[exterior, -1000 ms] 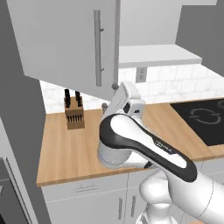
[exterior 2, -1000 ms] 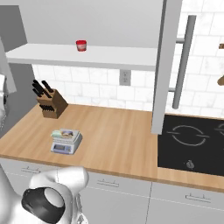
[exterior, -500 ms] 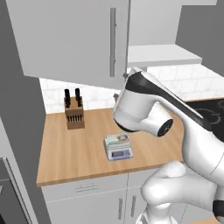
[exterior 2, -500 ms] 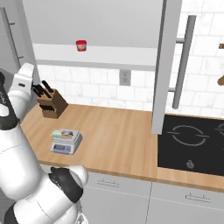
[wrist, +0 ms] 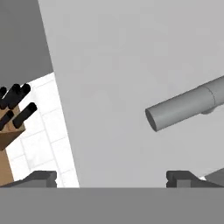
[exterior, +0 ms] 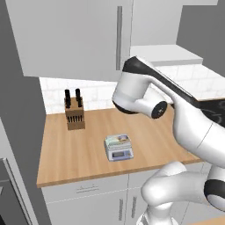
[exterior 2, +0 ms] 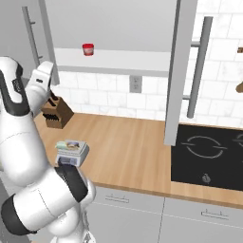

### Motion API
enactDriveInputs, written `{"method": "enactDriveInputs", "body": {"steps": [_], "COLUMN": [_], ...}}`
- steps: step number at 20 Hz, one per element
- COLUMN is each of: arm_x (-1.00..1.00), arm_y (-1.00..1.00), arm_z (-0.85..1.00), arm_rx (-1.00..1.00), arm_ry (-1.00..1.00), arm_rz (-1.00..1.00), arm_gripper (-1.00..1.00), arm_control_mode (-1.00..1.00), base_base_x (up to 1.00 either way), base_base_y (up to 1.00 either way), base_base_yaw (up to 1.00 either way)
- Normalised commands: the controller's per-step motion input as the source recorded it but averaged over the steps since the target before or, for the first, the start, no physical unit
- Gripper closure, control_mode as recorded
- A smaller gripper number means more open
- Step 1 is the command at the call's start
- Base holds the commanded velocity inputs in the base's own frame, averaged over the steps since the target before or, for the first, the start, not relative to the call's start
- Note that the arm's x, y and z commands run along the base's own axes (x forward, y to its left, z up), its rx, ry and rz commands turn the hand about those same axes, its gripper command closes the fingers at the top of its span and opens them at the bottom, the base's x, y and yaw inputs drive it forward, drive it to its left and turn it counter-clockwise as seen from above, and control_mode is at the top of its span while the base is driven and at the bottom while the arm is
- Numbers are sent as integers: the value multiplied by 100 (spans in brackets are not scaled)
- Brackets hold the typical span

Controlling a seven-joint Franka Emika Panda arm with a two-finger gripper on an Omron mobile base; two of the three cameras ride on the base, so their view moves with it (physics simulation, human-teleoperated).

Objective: Pick the bar and place it on the digital scale for weighing, and close the cabinet.

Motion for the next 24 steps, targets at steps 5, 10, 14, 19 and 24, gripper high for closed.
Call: {"method": "enactDriveInputs", "body": {"steps": [5, 10, 14, 19, 24], "arm_x": [62, 74, 79, 67, 45], "arm_y": [63, 4, 1, 0, 0], "arm_z": [5, 24, 21, 14, 10], "arm_rx": [-2, 0, 0, 0, 0], "arm_ry": [4, 12, 15, 14, 12], "arm_rz": [-31, -20, -16, -14, -13], "arm_gripper": [-100, -100, -100, -100, -100], "arm_control_mode": [-100, -100, -100, -100, -100], "base_base_x": [0, 0, 0, 0, 0], "base_base_y": [0, 0, 0, 0, 0], "base_base_yaw": [0, 0, 0, 0, 0]}}
